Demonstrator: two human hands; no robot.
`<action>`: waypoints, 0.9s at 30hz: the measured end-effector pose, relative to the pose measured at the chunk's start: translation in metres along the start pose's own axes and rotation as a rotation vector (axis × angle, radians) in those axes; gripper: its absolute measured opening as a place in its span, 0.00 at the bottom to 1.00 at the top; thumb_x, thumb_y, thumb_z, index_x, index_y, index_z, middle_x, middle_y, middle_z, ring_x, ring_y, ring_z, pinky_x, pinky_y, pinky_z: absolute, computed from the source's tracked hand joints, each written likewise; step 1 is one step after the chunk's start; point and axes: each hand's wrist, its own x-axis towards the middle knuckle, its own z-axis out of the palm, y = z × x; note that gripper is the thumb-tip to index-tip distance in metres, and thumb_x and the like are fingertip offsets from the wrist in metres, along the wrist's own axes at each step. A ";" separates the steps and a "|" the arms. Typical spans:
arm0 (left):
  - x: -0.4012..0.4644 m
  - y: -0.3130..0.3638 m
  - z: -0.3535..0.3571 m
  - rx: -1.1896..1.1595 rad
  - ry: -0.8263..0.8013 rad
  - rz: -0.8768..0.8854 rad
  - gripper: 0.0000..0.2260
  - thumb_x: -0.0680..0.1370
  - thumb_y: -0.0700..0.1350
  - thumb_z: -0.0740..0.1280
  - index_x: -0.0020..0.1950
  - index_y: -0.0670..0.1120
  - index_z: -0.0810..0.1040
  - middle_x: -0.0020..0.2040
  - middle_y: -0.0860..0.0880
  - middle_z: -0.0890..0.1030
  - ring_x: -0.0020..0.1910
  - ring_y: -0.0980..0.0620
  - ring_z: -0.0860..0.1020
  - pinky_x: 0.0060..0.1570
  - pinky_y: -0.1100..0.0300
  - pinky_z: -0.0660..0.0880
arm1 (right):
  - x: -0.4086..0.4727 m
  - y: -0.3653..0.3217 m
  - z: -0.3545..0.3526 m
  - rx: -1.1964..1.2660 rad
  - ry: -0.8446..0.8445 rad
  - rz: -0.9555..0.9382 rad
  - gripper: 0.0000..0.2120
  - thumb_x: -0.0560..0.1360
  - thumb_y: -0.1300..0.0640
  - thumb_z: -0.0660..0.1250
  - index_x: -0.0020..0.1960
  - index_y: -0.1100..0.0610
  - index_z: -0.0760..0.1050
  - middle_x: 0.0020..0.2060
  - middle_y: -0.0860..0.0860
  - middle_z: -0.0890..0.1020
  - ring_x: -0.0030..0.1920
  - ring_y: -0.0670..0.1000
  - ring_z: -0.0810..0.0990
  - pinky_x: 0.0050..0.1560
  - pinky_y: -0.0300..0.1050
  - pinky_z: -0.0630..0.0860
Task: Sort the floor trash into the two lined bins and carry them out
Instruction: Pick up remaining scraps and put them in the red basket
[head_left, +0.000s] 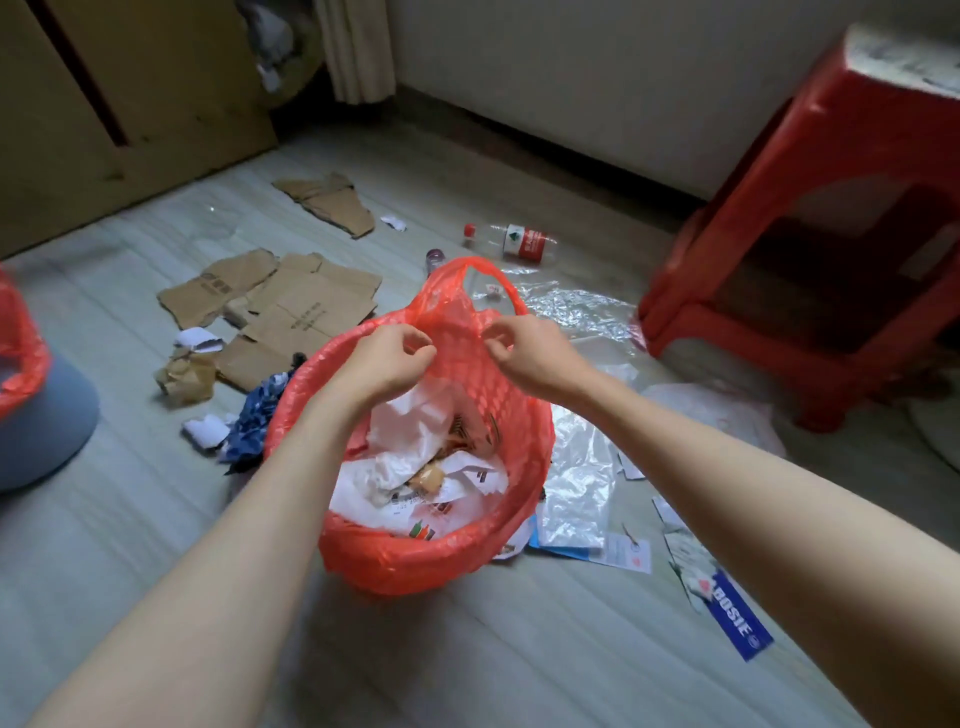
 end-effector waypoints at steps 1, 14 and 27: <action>-0.002 0.014 0.000 -0.029 0.002 0.037 0.11 0.78 0.43 0.62 0.57 0.43 0.79 0.54 0.45 0.81 0.50 0.50 0.77 0.55 0.58 0.72 | -0.002 0.003 -0.011 -0.005 0.005 0.007 0.13 0.77 0.58 0.58 0.55 0.58 0.79 0.55 0.59 0.82 0.55 0.60 0.78 0.56 0.52 0.75; -0.026 0.160 0.135 0.065 -0.325 0.248 0.14 0.80 0.45 0.60 0.63 0.43 0.75 0.57 0.42 0.79 0.52 0.47 0.79 0.51 0.59 0.73 | -0.086 0.182 -0.081 -0.156 -0.267 0.275 0.21 0.80 0.53 0.58 0.70 0.61 0.67 0.68 0.58 0.72 0.68 0.58 0.69 0.65 0.45 0.65; -0.031 0.156 0.358 0.457 -0.636 -0.007 0.34 0.75 0.46 0.69 0.76 0.47 0.54 0.75 0.41 0.56 0.73 0.43 0.61 0.71 0.55 0.60 | -0.163 0.421 -0.021 -0.090 -0.511 0.511 0.30 0.74 0.56 0.67 0.73 0.60 0.62 0.71 0.59 0.66 0.71 0.58 0.65 0.70 0.47 0.64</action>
